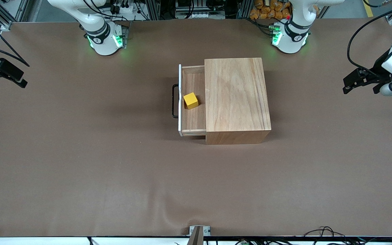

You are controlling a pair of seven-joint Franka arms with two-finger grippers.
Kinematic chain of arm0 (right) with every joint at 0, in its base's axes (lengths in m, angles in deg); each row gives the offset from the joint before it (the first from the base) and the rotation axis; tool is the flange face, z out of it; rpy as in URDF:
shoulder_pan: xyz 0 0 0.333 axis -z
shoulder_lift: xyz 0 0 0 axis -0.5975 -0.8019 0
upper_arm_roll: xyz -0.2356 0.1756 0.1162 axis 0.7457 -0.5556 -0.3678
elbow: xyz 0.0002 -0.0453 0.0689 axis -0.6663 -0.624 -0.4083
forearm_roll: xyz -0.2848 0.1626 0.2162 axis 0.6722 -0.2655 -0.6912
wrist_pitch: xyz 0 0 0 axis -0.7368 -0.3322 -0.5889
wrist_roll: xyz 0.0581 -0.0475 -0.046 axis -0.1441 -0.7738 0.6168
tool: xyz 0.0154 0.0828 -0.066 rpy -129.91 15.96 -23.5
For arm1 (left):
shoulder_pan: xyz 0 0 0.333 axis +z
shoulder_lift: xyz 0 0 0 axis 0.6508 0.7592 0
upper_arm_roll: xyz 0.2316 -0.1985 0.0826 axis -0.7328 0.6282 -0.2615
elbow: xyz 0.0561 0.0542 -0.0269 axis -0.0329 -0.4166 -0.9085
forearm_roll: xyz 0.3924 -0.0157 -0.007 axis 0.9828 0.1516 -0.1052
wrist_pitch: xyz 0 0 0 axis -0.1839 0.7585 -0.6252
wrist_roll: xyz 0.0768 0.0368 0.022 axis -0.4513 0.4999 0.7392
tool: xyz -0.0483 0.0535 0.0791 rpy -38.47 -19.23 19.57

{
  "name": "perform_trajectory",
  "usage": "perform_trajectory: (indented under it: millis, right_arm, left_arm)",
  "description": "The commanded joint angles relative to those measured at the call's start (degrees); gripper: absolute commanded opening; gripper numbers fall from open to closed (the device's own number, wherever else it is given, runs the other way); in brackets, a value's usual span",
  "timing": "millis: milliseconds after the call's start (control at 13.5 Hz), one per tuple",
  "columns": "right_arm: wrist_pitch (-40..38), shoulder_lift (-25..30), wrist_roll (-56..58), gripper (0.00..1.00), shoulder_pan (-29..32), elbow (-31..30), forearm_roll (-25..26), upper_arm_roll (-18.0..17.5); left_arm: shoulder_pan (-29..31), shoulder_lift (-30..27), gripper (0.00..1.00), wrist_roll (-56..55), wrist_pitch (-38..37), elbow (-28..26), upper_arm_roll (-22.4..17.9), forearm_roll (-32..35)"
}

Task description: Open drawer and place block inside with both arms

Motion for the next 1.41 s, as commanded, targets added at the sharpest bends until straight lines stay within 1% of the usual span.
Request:
perform_trajectory:
  millis: [0,148,296,519,815,1037,1333]
  right_arm:
    - [0.1,0.3,0.7,1.00,0.7,0.3,0.8,-0.9]
    - [-0.3,0.3,0.9,1.00,0.7,0.2,0.8,-0.9]
    - [-0.4,0.3,1.9,1.00,0.7,0.2,0.7,-0.9]
    - [-0.9,0.3,8.6,1.00,0.2,0.2,0.7,-1.0]
    - [-1.1,0.3,9.9,1.00,0.5,0.2,0.8,-0.9]
    - [-1.3,0.3,10.2,1.00,0.7,0.2,0.8,-0.9]
    - [-1.8,0.2,10.1,1.00,0.7,0.2,0.8,-0.9]
  left_arm:
    - [-0.1,-0.4,1.00,1.3,-2.5,1.0,0.4,-0.5]
    - [-0.4,-0.3,1.00,1.0,-5.2,2.4,0.5,-0.5]
    - [-0.1,-0.4,1.00,0.8,-5.7,2.5,1.0,-0.5]
    - [0.0,-0.5,1.00,0.3,-6.8,2.7,1.0,-0.5]
    - [0.1,-0.5,1.00,-0.4,-7.5,3.2,1.0,-0.5]
    - [0.1,-0.1,1.00,-0.9,-8.4,4.9,1.0,-0.5]
    - [-0.1,0.3,1.00,-1.5,-8.7,5.2,1.0,-0.5]
